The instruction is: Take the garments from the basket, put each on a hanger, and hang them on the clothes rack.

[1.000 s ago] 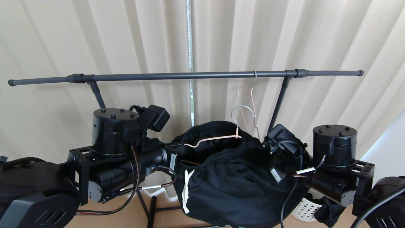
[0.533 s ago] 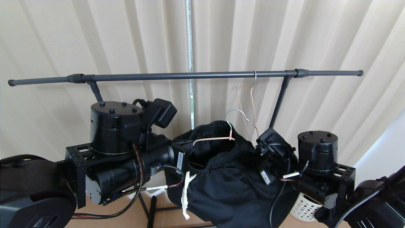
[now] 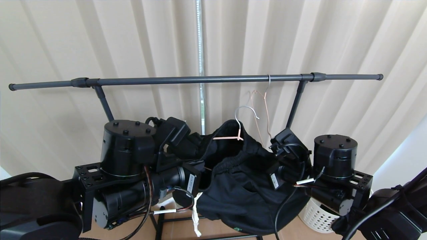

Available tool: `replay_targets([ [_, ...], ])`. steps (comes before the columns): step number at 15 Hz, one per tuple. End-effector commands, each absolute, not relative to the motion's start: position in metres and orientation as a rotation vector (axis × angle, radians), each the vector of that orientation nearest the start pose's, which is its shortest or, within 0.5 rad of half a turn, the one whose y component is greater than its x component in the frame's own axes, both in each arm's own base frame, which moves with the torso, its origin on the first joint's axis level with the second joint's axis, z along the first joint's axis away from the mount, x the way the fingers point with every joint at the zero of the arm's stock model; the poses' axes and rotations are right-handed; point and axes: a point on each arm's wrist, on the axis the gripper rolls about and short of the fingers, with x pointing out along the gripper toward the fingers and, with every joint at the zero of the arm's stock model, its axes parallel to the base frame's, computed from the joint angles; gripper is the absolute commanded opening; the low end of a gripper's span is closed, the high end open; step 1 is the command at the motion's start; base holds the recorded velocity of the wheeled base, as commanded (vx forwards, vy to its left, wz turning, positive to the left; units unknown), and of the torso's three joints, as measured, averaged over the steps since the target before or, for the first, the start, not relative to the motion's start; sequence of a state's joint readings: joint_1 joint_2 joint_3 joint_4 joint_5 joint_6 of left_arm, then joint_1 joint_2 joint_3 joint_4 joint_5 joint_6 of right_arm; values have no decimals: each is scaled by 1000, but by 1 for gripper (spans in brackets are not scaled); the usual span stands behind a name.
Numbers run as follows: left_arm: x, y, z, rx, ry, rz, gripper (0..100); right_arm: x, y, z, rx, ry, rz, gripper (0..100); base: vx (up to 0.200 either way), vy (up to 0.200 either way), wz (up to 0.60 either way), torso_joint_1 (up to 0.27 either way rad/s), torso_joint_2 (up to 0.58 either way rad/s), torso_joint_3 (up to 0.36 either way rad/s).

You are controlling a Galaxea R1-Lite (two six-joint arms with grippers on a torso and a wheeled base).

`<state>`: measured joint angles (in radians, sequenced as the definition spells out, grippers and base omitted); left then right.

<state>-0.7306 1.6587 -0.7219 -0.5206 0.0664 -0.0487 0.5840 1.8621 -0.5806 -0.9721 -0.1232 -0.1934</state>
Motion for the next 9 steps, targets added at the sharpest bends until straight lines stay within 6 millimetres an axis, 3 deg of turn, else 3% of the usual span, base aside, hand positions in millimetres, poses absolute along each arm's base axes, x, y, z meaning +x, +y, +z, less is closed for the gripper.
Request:
replay_targets([
  [1, 216, -192, 150, 134, 443, -643, 0, 255, 166, 116, -284, 226, 491, 0, 0, 0, 0, 0, 0, 0],
  [9, 221, -214, 139, 149, 464, -676, 0, 251, 166, 118, -224, 190, 589, 0, 0, 0, 0, 0, 0, 0],
])
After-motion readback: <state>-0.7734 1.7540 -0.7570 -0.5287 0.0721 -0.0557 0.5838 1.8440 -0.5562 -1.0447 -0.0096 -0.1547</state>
